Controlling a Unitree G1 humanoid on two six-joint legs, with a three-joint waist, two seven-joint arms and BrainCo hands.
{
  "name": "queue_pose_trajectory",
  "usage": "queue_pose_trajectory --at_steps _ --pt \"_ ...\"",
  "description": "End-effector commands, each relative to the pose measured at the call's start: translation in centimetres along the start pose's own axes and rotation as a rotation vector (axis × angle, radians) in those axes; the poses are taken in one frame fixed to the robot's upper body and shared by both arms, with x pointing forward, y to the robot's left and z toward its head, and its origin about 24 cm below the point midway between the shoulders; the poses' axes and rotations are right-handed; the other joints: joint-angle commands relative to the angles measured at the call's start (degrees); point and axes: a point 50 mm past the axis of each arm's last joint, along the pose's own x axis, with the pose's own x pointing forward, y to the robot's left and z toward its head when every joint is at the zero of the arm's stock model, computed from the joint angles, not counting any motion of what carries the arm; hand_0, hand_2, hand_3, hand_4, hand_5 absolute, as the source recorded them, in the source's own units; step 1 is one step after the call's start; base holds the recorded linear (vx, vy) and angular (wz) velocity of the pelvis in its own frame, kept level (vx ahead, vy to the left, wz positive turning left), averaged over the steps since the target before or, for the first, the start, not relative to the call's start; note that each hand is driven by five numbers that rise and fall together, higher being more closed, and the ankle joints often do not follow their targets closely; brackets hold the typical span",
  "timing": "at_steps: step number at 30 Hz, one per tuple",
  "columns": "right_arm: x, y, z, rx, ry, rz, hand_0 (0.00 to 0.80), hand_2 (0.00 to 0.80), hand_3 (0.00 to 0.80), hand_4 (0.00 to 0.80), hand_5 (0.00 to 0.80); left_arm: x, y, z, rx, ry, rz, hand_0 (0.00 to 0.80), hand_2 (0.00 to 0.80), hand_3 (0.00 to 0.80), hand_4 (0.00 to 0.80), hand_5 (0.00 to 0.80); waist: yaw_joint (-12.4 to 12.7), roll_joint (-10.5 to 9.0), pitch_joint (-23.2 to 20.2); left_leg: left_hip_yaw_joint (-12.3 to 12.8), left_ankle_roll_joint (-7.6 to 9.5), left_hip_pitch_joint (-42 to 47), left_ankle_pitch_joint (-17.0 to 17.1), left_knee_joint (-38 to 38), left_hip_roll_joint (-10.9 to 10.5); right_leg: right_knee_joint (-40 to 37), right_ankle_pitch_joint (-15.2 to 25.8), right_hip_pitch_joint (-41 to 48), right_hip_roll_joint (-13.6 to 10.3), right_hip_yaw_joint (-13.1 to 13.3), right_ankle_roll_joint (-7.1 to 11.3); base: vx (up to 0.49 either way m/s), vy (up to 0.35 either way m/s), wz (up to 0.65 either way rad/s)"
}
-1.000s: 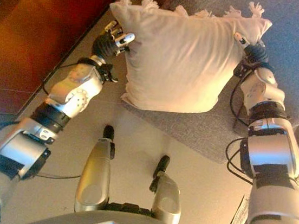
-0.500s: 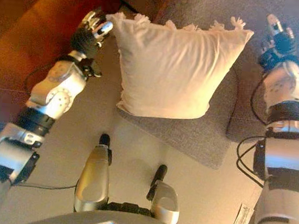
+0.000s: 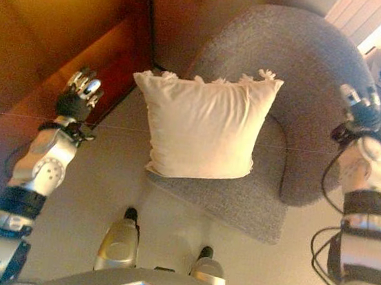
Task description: Pick up the cushion and take it to the sofa
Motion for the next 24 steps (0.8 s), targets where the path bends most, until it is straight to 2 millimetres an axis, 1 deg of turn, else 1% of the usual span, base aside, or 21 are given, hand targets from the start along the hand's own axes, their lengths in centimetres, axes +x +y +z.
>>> queue_pose_trajectory --at_steps 1,2,3,5,7,8,10,12,13,14,15,16,17,20,22,24 --pt "-2.7 0.2 -2.7 0.070 -0.041 0.073 0.000 0.000 0.000 0.000 0.000 -1.7 -1.2 -0.9 -0.121 -0.054 -0.094 0.000 0.000 0.000 0.000 0.000 -0.2 4.07 -5.6 -0.2 -1.47 8.5 4.6 -11.7 1.8 1.6 3.1 -2.1 -1.3 0.8 1.15 -0.044 0.074 -0.10" --pt "-3.9 0.6 -4.7 0.136 -0.021 0.087 0.000 0.000 0.000 0.000 0.000 -2.3 -1.0 -1.7 -0.150 -0.031 -0.089 0.000 0.000 0.000 0.000 0.000 -0.6 4.27 -5.8 0.3 -1.05 9.7 4.4 -12.6 1.5 1.5 3.2 -2.0 -1.2 0.9 1.06 -0.046 0.056 -0.11" --pt "-4.7 1.0 -5.9 0.178 -0.002 0.097 0.000 0.000 0.000 0.000 0.000 -2.7 -0.9 -2.3 -0.159 -0.017 -0.091 0.000 0.000 0.000 0.000 0.000 -0.9 4.36 -5.9 0.5 -0.82 10.3 4.3 -13.2 1.3 1.4 3.2 -1.9 -1.1 1.0 1.03 -0.049 0.026 -0.06" --pt "-6.9 2.4 -8.9 0.193 0.054 0.124 0.000 0.000 0.000 0.000 0.000 -3.9 -0.8 -3.4 -0.177 0.003 -0.095 0.000 0.000 0.000 0.000 0.000 -1.8 4.54 -6.0 0.9 -0.25 11.9 4.0 -14.4 0.8 0.9 3.6 -1.7 -0.8 1.2 0.92 -0.068 0.012 -0.03" --pt "-8.4 3.6 -10.4 0.182 0.094 0.172 0.000 0.000 0.000 0.000 0.000 -4.9 -0.5 -4.2 -0.249 0.037 -0.082 0.000 0.000 0.000 0.000 0.000 -2.4 4.66 -6.0 1.5 0.06 13.0 3.8 -15.0 0.5 0.5 3.8 -1.9 -0.4 1.7 0.81 -0.097 0.009 -0.20" --pt "-9.2 3.9 -11.1 0.196 0.116 0.202 0.000 0.000 0.000 0.000 0.000 -5.5 -0.2 -4.6 -0.262 0.050 -0.088 0.000 0.000 0.000 0.000 0.000 -2.8 4.74 -6.0 1.8 0.22 13.5 3.6 -15.2 0.3 0.3 4.0 -2.0 -0.2 1.9 0.69 -0.108 -0.003 -0.31" --pt "-10.8 3.9 -12.5 0.221 0.170 0.239 0.000 0.000 0.000 0.000 0.000 -7.0 0.0 -5.7 -0.168 0.086 -0.112 0.000 0.000 0.000 0.000 0.000 -3.6 4.96 -6.0 2.4 0.45 14.2 3.3 -15.5 0.0 -0.1 4.3 -2.4 0.2 2.5 0.53 -0.097 -0.002 -0.22" --pt "-12.1 3.8 -13.5 0.298 0.235 0.240 0.000 0.000 0.000 0.000 0.000 -8.0 0.2 -6.6 -0.165 0.148 -0.105 0.000 0.000 0.000 0.000 0.000 -4.3 5.31 -5.9 2.8 0.67 14.8 3.3 -16.0 -0.2 -0.2 4.5 -2.8 0.6 3.0 0.42 -0.077 0.013 -0.25" --pt "-12.5 3.7 -13.8 0.317 0.255 0.238 0.000 0.000 0.000 0.000 0.000 -8.2 0.4 -7.0 -0.159 0.169 -0.098 0.000 0.000 0.000 0.000 0.000 -4.5 5.41 -5.9 3.0 0.73 15.0 3.3 -16.2 -0.3 -0.3 4.5 -2.8 0.7 3.1 0.39 -0.066 0.025 -0.23" --pt "-13.1 3.5 -14.3 0.305 0.267 0.243 0.000 0.000 0.000 0.000 0.000 -8.6 0.6 -7.4 -0.111 0.191 -0.099 0.000 0.000 0.000 0.000 0.000 -4.9 5.61 -5.8 3.1 0.89 15.3 3.3 -16.7 -0.4 -0.6 4.5 -2.7 0.9 3.1 0.30 -0.054 0.024 -0.14" --pt "-13.4 3.5 -14.4 0.306 0.269 0.247 0.000 0.000 0.000 0.000 0.000 -8.6 0.6 -7.4 -0.086 0.190 -0.105 0.000 0.000 0.000 0.000 0.000 -5.1 5.72 -5.8 3.1 0.96 15.5 3.3 -16.9 -0.5 -0.7 4.6 -2.7 1.0 3.2 0.26 -0.061 0.031 -0.06" --pt "-13.6 3.9 -14.4 0.344 0.279 0.255 0.000 0.000 0.000 0.000 0.000 -8.6 0.4 -7.4 -0.072 0.186 -0.112 0.000 0.000 0.000 0.000 0.000 -5.4 5.91 -5.8 3.1 1.03 15.5 3.4 -17.2 -0.7 -1.0 4.7 -2.8 1.2 3.3 0.20 -0.063 0.030 -0.12" --pt "-14.0 4.5 -14.4 0.401 0.293 0.278 0.000 0.000 0.000 0.000 0.000 -8.6 0.1 -7.3 -0.102 0.186 -0.119 0.000 0.000 0.000 0.000 0.000 -5.6 6.13 -5.8 3.0 1.05 15.6 3.6 -17.8 -0.8 -1.3 4.8 -2.9 1.3 3.3 0.18 -0.071 0.031 -0.10" --pt "-13.7 5.4 -14.7 0.439 0.288 0.332 0.000 0.000 0.000 0.000 0.000 -8.0 -0.9 -7.4 -0.161 0.179 -0.138 0.000 0.000 0.000 0.000 0.000 -5.4 6.38 -5.7 2.6 1.04 15.5 3.7 -18.5 -0.9 -2.1 5.0 -2.8 1.5 2.6 0.02 -0.056 0.011 -0.09" --pt "-13.4 6.4 -14.7 0.470 0.304 0.369 0.000 0.000 0.000 0.000 0.000 -7.7 -1.6 -7.5 -0.165 0.184 -0.155 0.000 0.000 0.000 0.000 0.000 -5.1 6.34 -5.8 2.4 0.88 15.4 3.7 -18.6 -0.9 -2.3 4.9 -2.7 1.6 2.2 -0.07 -0.017 -0.005 0.00" --pt "-13.2 6.8 -14.6 0.494 0.306 0.412 0.000 0.000 0.000 0.000 0.000 -7.7 -1.9 -7.5 -0.150 0.190 -0.167 0.000 0.000 0.000 0.000 0.000 -4.8 6.21 -6.0 2.3 0.74 15.2 3.7 -18.6 -0.8 -2.4 4.9 -2.7 1.6 1.7 -0.09 0.000 0.000 0.00"
